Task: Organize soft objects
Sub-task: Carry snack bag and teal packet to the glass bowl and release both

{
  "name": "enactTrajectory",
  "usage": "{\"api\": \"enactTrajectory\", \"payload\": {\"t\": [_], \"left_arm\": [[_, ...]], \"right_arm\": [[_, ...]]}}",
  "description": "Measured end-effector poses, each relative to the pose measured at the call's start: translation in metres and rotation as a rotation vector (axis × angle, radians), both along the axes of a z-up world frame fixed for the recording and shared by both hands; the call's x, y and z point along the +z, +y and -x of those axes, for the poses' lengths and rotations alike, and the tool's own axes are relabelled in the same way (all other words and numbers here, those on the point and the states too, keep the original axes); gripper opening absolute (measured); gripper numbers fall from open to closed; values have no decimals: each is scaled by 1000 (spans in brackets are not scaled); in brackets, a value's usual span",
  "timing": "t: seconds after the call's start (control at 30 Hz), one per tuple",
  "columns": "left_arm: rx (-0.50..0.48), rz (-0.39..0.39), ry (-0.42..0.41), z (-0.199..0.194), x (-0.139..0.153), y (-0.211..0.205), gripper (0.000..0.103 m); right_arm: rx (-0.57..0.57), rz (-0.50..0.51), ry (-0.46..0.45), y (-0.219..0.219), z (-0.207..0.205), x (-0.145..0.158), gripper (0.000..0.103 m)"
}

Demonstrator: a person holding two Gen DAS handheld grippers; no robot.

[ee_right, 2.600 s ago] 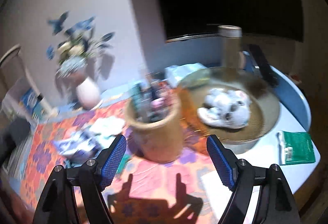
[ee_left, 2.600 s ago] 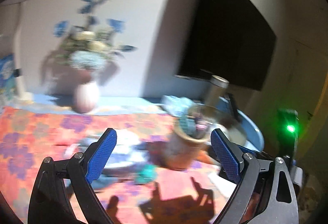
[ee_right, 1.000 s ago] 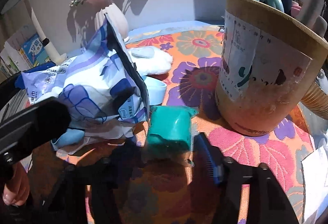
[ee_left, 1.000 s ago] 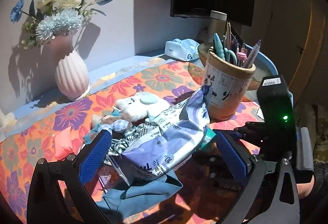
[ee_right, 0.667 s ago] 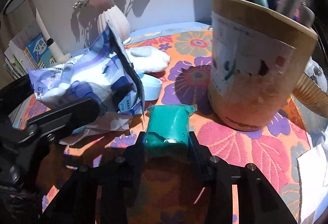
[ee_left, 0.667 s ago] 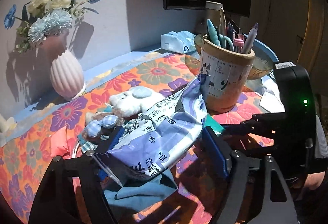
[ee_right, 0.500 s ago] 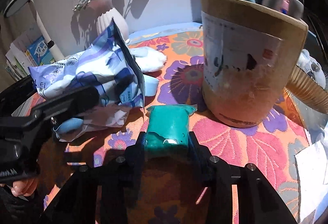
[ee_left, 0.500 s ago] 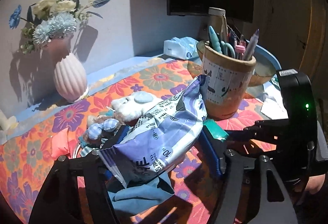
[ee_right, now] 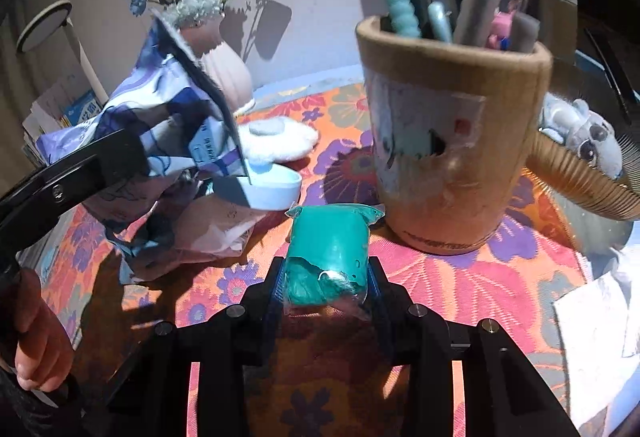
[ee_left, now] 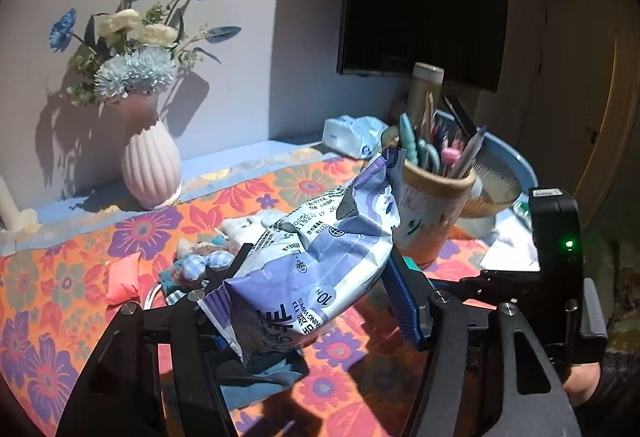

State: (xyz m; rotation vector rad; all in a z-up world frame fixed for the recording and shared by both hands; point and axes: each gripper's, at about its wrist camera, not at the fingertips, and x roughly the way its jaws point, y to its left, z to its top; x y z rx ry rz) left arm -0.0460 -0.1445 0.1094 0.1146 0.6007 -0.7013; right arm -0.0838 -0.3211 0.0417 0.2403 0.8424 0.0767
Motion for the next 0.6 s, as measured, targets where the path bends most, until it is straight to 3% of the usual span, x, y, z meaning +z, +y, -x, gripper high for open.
{"api": "enactTrajectory", "payload": {"t": [0.6], "left_arm": [[-32, 60, -59, 52, 33, -8, 60]], "right_arm": [[-43, 21, -22, -17, 31, 53, 38]]}}
